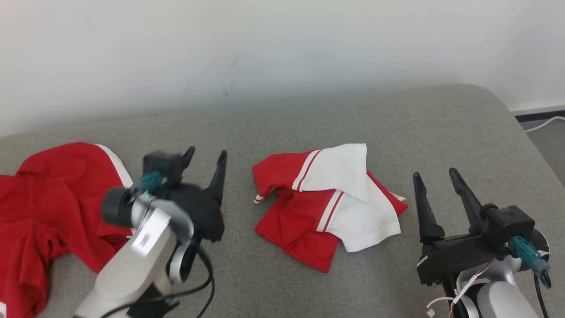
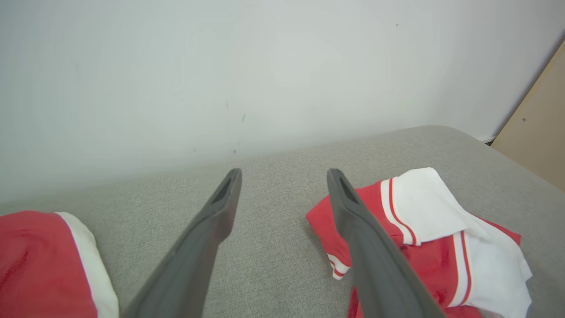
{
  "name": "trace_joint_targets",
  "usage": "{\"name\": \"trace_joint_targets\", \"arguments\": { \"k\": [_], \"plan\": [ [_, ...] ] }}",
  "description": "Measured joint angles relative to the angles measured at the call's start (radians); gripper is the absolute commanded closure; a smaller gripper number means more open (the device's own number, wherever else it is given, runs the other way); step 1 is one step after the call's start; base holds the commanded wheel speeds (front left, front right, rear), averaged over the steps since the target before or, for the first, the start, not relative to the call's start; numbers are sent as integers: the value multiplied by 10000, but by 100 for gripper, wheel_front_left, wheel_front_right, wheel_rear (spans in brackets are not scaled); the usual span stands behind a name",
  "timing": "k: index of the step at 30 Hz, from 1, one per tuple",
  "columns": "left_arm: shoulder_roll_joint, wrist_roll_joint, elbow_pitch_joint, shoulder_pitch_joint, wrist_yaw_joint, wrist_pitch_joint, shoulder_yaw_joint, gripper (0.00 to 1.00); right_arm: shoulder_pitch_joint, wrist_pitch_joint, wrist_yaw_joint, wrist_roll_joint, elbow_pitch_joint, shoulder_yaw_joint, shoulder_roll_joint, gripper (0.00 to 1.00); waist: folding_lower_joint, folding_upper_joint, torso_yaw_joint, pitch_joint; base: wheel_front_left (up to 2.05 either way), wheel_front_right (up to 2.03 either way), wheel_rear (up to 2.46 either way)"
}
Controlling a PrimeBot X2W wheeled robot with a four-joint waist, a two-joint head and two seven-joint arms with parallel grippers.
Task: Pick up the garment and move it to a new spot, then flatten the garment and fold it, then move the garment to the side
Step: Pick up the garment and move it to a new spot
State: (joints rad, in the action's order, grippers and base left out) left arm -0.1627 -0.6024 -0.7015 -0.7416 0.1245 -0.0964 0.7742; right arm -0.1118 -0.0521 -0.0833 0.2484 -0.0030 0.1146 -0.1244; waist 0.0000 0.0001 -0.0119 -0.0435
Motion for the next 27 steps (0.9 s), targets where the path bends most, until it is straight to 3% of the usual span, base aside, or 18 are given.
{"name": "trace_joint_targets", "arguments": {
  "k": [7, 16, 21, 27],
  "plan": [
    [-441, 67, 867, 2056, -2, -1605, -1463, 0, 325, -472, -63, 228, 153, -408, 90, 0, 0, 0, 54, 379, 0, 0, 0],
    [-36, 752, 1891, 4716, -2, -1605, -4625, 0, 782, -911, -136, 297, 290, -777, 77, 0, -2, -1, 248, 730, 0, 0, 0],
    [516, 1616, 3572, 5812, -2, -1597, -5104, 0, 986, -1083, -150, 301, 320, -1030, 6, 0, -1, -1, 368, 768, 0, 0, 0],
    [623, 2418, 4968, 6732, 0, -1597, -5361, 0, 1006, -1164, -150, 299, 443, -932, 21, 0, -1, 0, 420, 709, 0, 0, 0]
  ]
}}
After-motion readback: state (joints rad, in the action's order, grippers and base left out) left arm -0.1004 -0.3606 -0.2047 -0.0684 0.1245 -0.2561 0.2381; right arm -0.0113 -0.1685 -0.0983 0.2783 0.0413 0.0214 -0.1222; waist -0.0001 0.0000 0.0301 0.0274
